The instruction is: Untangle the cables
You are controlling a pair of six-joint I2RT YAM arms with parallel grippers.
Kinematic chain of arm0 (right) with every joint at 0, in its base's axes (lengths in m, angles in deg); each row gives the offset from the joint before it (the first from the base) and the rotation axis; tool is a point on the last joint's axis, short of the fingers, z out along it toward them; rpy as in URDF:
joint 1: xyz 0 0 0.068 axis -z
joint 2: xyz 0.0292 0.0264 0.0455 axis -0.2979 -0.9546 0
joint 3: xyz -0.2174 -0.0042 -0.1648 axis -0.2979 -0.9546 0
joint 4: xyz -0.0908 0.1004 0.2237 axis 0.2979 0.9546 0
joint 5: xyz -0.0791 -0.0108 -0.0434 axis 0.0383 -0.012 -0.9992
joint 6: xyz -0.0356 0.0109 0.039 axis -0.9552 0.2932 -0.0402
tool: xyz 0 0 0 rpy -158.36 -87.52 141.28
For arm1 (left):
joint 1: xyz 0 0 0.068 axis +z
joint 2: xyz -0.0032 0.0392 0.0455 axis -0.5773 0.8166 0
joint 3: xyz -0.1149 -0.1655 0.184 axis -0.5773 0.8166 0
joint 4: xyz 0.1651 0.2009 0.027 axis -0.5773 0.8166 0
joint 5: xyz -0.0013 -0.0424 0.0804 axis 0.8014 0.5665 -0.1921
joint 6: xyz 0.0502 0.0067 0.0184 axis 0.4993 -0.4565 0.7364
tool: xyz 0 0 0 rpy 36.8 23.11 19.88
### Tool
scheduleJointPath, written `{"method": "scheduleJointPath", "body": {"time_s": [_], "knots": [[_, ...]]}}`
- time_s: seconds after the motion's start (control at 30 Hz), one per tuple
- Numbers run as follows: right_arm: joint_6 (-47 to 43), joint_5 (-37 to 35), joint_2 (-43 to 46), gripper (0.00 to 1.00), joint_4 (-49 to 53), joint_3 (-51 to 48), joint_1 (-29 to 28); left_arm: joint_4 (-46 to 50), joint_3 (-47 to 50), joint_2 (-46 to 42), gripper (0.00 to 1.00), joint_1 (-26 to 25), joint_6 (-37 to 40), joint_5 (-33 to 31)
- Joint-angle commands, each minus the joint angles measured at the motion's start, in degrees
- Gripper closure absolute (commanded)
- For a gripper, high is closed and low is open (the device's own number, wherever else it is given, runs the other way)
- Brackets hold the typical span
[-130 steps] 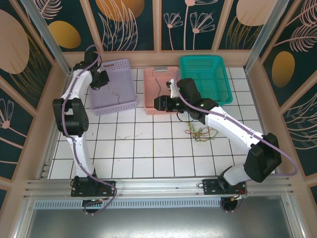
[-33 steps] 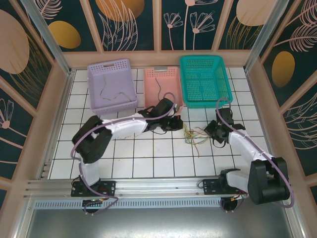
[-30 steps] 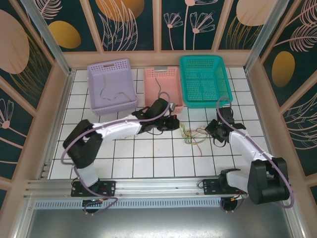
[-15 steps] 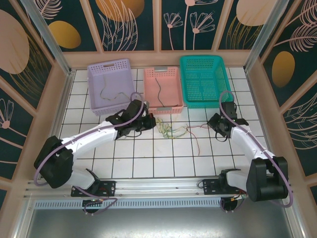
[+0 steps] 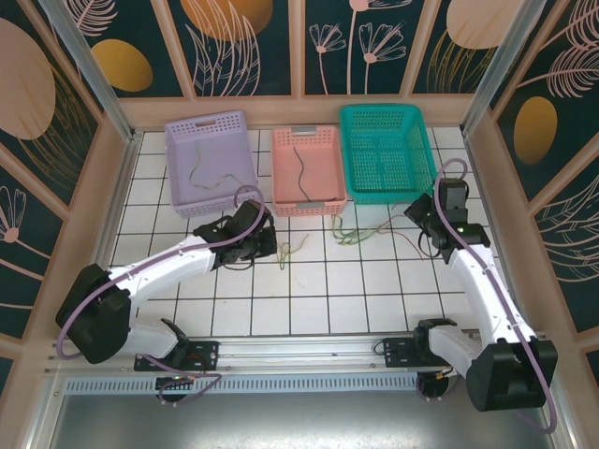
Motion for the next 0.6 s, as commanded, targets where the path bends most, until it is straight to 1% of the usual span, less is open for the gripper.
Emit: {"method": "scheduleJointPath", "body": {"time_s": [0.0,0.07,0.23,0.3,0.33,0.37,0.47,0.53,0.57], "knots": [[-2.39,1.74,-0.12,1.0,-0.24,2.45,0.21,-2.59,0.3,0.05,1.0,0.24,-0.78,1.06],[-2.33,2.99,-0.5,1.0,-0.05,2.84,-0.24,-2.81,-0.51,0.12,1.0,0.25,-1.11,0.79],[-2.24,0.5,0.68,1.0,1.14,2.71,-0.45,1.7,-3.8,-0.29,1.0,0.29,-0.4,-2.78],[-2.57,1.0,-0.6,1.0,1.63,2.17,-0.42,0.64,-3.97,-1.65,1.0,0.26,0.11,-1.45],[-2.57,0.99,-1.41,1.0,2.0,1.6,-0.44,-0.63,-3.78,-2.19,1.0,0.25,0.71,0.18],[-2.33,2.81,-2.75,0.99,2.78,1.19,-0.39,-2.98,-3.31,-2.74,1.0,0.25,1.79,3.22],[-1.56,4.28,-4.38,0.76,3.91,-0.49,-0.83,-6.67,-2.99,-2.68,1.0,0.27,5.0,11.16],[-1.51,4.25,-2.42,0.62,3.11,-0.93,-2.45,-7.73,-3.02,-2.67,1.0,0.24,6.06,13.85],[-1.48,3.88,-1.18,0.57,3.16,-0.62,-3.8,-8.4,-3.03,-2.84,1.0,0.31,6.21,14.77]]}}
